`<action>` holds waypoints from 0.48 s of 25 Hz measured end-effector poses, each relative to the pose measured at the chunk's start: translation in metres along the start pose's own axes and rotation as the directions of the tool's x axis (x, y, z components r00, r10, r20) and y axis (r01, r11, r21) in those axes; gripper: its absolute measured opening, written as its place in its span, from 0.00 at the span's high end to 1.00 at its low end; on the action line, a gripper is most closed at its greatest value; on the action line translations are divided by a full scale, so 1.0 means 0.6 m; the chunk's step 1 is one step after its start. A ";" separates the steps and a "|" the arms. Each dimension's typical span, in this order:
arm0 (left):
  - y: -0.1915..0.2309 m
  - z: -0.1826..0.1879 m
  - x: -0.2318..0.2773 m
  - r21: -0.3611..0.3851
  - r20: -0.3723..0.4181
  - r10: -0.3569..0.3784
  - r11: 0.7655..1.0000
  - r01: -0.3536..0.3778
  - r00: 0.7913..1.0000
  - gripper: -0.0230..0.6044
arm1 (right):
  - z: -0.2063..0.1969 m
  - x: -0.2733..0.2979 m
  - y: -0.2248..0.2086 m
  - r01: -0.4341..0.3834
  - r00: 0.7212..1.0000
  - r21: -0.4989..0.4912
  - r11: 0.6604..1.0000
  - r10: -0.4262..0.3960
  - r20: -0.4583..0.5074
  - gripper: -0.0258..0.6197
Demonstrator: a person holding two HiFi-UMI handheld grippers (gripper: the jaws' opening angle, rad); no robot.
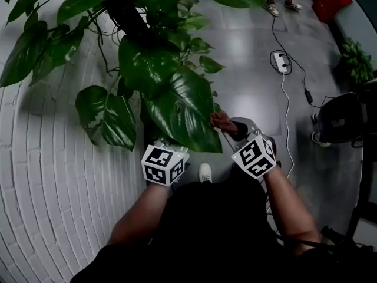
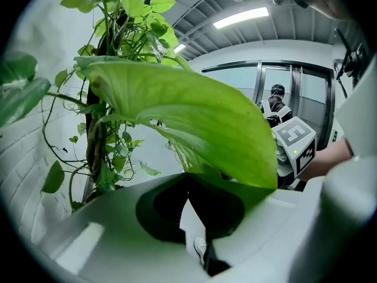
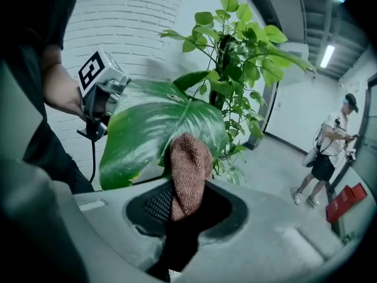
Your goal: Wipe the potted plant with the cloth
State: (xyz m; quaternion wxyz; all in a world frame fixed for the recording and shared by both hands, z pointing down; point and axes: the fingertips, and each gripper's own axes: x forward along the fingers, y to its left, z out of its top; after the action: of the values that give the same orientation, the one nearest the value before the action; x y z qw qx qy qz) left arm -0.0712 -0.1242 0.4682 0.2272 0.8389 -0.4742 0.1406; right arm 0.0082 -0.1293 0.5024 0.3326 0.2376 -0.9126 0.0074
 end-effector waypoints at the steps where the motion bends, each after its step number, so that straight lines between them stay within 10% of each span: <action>1: -0.003 -0.002 0.000 0.002 -0.003 -0.013 1.000 0.013 1.000 0.95 | 0.001 -0.006 0.005 0.006 1.000 0.002 1.000 -0.006 -0.001 0.86; 12: -0.037 -0.031 -0.012 0.037 -0.029 -0.135 0.990 0.136 0.990 0.95 | -0.028 -0.036 0.084 0.040 0.998 0.072 0.997 -0.035 -0.060 0.86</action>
State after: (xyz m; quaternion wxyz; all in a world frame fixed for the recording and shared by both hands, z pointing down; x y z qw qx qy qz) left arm -0.0560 -0.0993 0.4749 0.2258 0.8716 -0.4102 0.1450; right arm 0.0106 -0.0721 0.5095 0.3503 0.2665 -0.8969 0.0417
